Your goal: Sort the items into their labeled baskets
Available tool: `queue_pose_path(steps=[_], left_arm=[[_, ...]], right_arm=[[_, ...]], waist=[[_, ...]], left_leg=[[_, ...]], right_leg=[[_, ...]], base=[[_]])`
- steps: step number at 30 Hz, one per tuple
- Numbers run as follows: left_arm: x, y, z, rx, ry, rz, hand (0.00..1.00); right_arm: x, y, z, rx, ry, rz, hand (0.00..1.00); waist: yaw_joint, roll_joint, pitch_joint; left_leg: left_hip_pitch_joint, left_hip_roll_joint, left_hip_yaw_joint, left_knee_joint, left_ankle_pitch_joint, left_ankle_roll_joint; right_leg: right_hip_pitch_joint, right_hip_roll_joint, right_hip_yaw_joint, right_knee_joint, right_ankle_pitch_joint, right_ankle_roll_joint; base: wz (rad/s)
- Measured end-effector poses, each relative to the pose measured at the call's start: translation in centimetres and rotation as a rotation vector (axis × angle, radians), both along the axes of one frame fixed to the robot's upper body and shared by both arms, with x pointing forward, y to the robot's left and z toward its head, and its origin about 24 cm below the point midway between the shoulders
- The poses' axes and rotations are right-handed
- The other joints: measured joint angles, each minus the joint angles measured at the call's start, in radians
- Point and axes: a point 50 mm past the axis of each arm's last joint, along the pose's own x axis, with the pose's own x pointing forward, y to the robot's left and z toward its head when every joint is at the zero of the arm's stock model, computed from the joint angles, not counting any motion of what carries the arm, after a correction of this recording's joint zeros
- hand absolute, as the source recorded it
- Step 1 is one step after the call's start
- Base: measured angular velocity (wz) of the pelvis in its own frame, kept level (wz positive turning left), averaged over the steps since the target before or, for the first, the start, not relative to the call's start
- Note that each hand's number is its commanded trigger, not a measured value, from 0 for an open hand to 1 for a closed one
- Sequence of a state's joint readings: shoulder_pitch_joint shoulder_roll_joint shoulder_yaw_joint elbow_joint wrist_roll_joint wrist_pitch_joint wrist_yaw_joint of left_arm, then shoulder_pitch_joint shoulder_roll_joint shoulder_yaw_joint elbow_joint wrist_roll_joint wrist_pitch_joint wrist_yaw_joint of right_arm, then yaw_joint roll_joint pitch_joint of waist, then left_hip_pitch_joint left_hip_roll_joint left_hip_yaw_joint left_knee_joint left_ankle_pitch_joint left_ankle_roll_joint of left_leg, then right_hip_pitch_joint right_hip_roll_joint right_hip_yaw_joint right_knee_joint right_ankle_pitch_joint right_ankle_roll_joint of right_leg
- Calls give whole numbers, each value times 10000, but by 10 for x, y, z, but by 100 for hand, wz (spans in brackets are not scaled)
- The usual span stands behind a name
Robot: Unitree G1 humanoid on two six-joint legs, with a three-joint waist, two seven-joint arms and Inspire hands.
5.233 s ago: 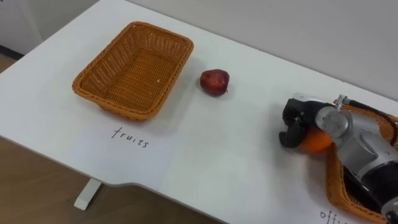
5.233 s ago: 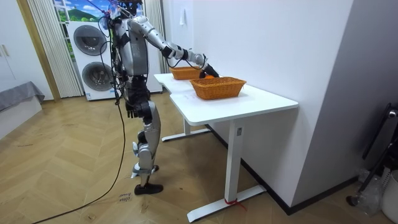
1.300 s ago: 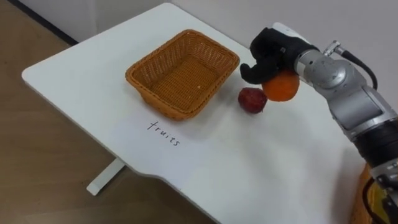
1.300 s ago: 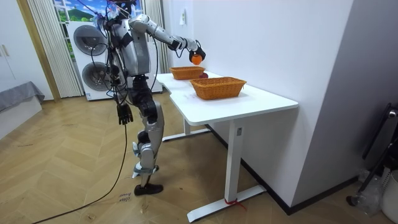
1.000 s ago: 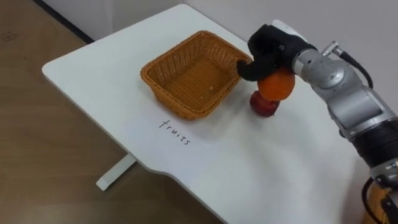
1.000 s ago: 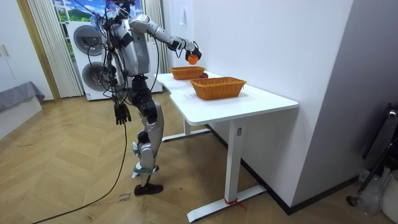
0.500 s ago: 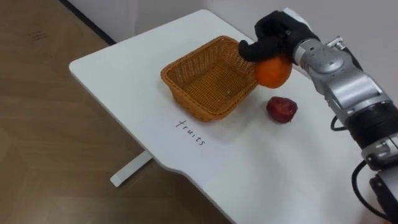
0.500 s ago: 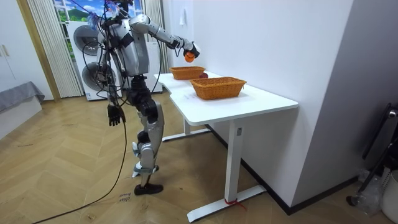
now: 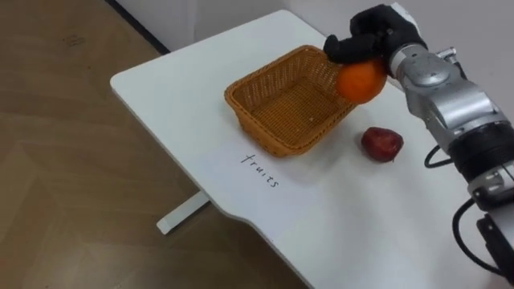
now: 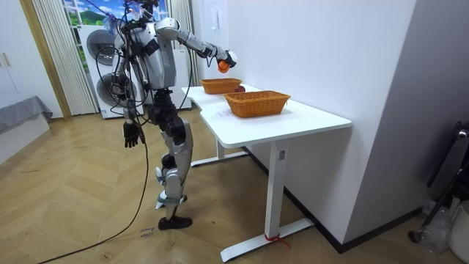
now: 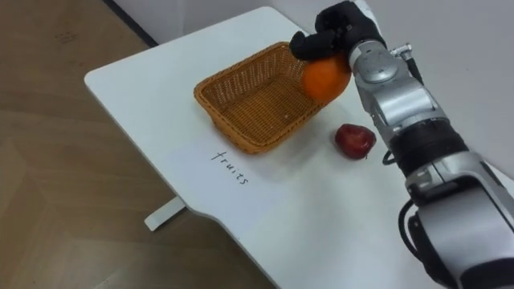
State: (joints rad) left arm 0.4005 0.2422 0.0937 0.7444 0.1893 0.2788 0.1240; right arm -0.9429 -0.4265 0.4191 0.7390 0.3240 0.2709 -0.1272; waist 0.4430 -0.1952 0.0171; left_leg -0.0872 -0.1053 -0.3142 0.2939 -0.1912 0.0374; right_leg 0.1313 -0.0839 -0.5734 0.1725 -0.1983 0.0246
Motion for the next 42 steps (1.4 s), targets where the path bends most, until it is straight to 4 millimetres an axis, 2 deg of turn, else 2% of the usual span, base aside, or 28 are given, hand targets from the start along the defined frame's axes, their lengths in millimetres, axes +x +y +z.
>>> queue_pose_path(steps=[9, 18, 19, 22, 26, 31, 34, 35, 36, 37, 38, 42], left_arm=[[10, -1, 2, 16, -532, -204, 0], [15, -3, 0, -381, -1032, 316, 0], [16, -3, 0, -378, -1146, 387, 0], [19, -4, 0, -385, -1297, 246, 0], [23, -7, -2, -453, -1333, 82, 0], [33, -8, -2, -591, -1669, 53, 0], [36, -9, -2, -599, -1779, 23, 0], [36, -9, -2, -577, -1801, 10, 0], [37, -9, -2, -505, -1813, 10, 0], [38, -9, -2, -471, -1854, 11, 0], [42, -9, -2, -494, -1955, -31, 0], [51, -13, -2, -566, -2162, -235, 0]], right_arm=[[6, -4, 18, 80, -776, -610, 100], [7, -16, 14, 831, -1022, -1668, 100], [7, -17, 13, 891, -1041, -1840, 100], [7, -25, 11, 813, -1036, -2461, 100], [7, -30, 9, 826, -1089, -3073, 100], [7, -33, 14, 882, -1408, -3605, 100], [7, -34, 15, 865, -1487, -3737, 100], [7, -34, 14, 866, -1509, -3764, 93], [7, -33, 12, 884, -1494, -3843, 64], [7, -34, 9, 934, -1447, -4019, 4], [6, -36, 8, 937, -1438, -4209, 0], [6, -36, 10, 945, -1528, -4342, 0]], waist=[[-18, 16, 17], [62, -12, 103], [87, -51, 90], [173, 49, 197], [264, 30, 233], [288, -18, 334], [306, -15, 347], [325, -9, 351], [393, -3, 355], [534, 9, 364], [637, 53, 393], [837, 170, 472]], left_leg=[[-237, -125, -246, 127, 7, 17], [-898, -154, -387, 182, 108, -30], [-1038, -144, -414, 223, 116, -44], [-1303, -157, -448, 381, 118, -48], [-1819, -168, -452, 583, 119, -49], [-2181, -221, -495, 836, 119, -47], [-2325, -277, -638, 887, 118, -45], [-2346, -284, -650, 902, 118, -45], [-2363, -290, -652, 911, 118, -45], [-2397, -283, -634, 916, 118, -46], [-2485, -281, -653, 967, 119, -48], [-2877, -293, -738, 1150, 148, -83]], right_leg=[[-85, -27, -223, -13, 5, 31], [-646, -33, -403, 32, 12, 39], [-804, -31, -401, 105, 11, 38], [-1046, -29, -394, 172, 13, 35], [-1456, -37, -396, 295, 12, 34], [-1692, -56, -518, 345, 12, 35], [-1751, -57, -599, 348, 13, 36], [-1765, -57, -590, 347, 13, 36], [-1783, -59, -575, 347, 14, 36], [-1837, -65, -585, 368, 13, 36], [-1895, -61, -613, 391, 13, 36], [-2236, -41, -608, 505, 13, 33]], base=[[8], [5], [7], [6], [5], [12], [13], [5], [-3], [0], [0], [5]])
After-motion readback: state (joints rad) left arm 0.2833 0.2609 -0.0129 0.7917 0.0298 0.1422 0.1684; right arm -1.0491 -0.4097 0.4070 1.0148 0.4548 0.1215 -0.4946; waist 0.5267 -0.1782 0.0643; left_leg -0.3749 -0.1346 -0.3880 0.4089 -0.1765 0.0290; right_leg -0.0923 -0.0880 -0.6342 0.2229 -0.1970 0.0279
